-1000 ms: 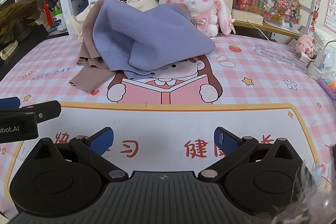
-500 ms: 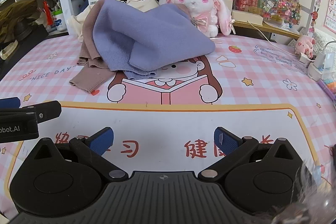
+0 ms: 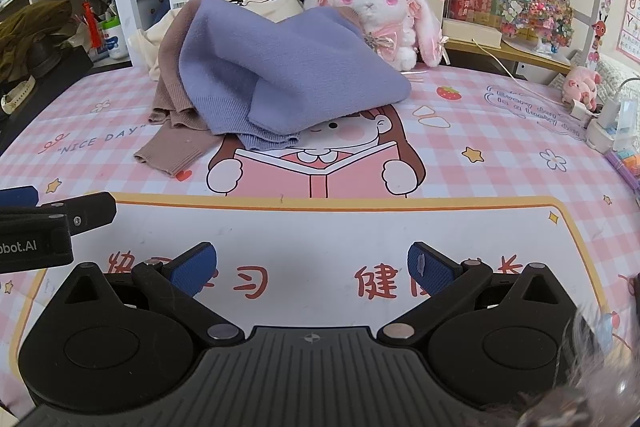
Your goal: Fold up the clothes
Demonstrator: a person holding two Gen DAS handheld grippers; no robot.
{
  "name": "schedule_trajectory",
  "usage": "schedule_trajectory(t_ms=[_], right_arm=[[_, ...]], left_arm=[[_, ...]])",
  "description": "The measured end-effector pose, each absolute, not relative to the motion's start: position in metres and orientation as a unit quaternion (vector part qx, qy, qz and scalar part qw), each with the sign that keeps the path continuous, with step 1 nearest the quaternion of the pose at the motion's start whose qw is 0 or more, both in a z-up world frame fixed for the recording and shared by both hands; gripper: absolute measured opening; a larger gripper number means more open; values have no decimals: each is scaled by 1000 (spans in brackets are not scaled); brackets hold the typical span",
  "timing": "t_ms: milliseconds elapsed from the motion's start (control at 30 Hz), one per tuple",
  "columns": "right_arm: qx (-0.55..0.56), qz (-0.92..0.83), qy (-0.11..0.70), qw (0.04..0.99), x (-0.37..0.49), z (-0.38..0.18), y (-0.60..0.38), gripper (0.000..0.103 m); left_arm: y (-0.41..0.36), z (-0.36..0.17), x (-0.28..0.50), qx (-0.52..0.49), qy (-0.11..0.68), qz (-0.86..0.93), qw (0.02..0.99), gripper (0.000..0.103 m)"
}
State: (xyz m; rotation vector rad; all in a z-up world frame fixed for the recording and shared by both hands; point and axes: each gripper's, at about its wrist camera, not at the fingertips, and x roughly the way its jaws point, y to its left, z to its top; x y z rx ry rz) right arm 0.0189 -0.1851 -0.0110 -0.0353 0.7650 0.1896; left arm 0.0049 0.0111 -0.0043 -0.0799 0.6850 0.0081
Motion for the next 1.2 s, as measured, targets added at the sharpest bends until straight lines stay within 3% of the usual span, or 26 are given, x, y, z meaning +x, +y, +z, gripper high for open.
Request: schedule_trajectory(t_ms=[733, 967, 1200], right_arm=[[-8, 106, 357, 928, -12, 2, -174, 103], [-18, 88, 355, 930, -20, 4, -177, 103], [-14, 96, 366, 926, -9, -1, -189, 103]], left_arm=[[16, 9, -23, -18, 308, 16, 951, 103], [24, 0, -22, -71, 339, -15, 938, 103], [7, 0, -19, -49, 343, -5, 938, 103]])
